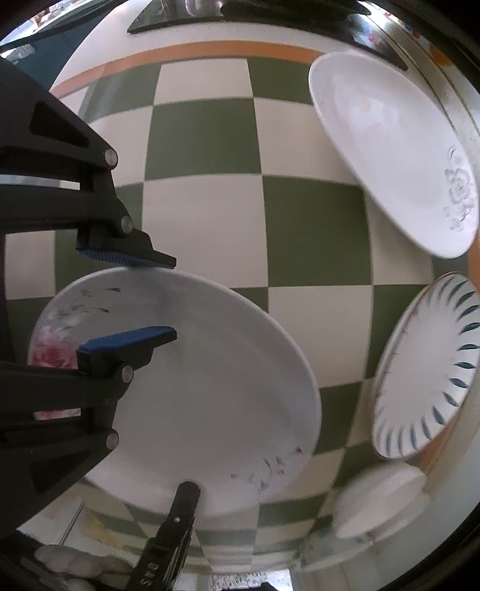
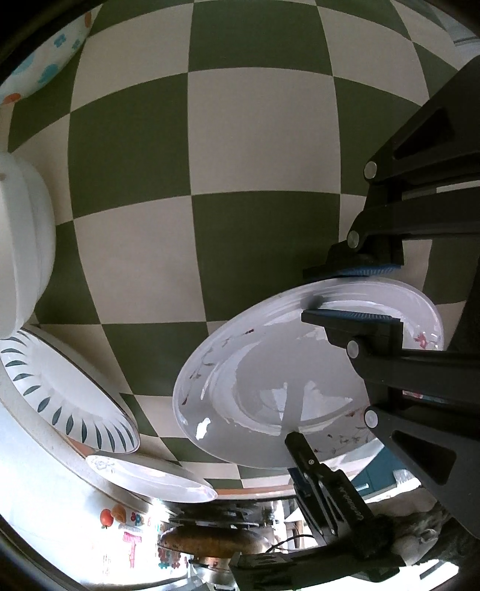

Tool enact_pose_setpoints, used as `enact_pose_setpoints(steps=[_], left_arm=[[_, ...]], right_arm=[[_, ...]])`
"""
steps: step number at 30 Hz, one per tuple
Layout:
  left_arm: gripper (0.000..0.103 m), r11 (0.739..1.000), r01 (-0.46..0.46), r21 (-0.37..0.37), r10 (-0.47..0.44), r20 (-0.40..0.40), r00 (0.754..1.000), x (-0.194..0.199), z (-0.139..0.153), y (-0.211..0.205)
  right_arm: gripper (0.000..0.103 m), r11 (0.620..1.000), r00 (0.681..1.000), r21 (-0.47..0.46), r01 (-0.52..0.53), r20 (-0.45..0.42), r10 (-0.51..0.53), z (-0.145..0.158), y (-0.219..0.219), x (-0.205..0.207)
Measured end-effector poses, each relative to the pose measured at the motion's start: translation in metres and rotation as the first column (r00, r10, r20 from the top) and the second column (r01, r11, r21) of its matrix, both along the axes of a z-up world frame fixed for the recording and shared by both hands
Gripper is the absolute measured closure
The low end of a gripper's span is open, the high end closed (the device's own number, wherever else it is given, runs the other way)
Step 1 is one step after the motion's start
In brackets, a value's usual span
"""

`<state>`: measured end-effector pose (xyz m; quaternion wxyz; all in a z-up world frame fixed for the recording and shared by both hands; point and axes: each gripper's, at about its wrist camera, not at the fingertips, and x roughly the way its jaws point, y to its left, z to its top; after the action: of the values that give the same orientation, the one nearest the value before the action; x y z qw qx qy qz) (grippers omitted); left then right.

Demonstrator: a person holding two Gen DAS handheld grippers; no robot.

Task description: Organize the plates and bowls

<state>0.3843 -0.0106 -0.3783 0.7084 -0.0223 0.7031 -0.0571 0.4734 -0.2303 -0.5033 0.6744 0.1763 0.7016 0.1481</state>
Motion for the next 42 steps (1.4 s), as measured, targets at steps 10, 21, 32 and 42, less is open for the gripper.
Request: enact_pose_setpoints(steps=[10, 21, 32, 42], left_arm=[[0.068, 0.955, -0.293, 0.035, 0.279, 0.218, 0.935, 0.025, 0.069, 0.117], [0.069, 0.88, -0.468, -0.077, 0.474, 0.088, 0.876, 0.102, -0.005, 0.221], [0.085, 0.894, -0.432, -0.119, 0.442, 0.076, 0.894, 0.132, -0.033, 0.224], [0.085, 0.907, -0.412, -0.087, 0.419, 0.101, 0.902, 0.113, -0.004, 0.218]], right_arm=[[0.034, 0.999, 0.948, 0.03, -0.024, 0.317, 0.013, 0.129, 0.02, 0.036], [0.046, 0.961, 0.928, -0.03, -0.276, 0.253, 0.275, 0.081, 0.212, 0.211], [0.086, 0.908, 0.905, -0.14, -0.396, 0.106, 0.411, 0.016, 0.279, 0.277], [0.087, 0.918, 0.911, -0.079, -0.388, 0.119, 0.395, 0.03, 0.259, 0.253]])
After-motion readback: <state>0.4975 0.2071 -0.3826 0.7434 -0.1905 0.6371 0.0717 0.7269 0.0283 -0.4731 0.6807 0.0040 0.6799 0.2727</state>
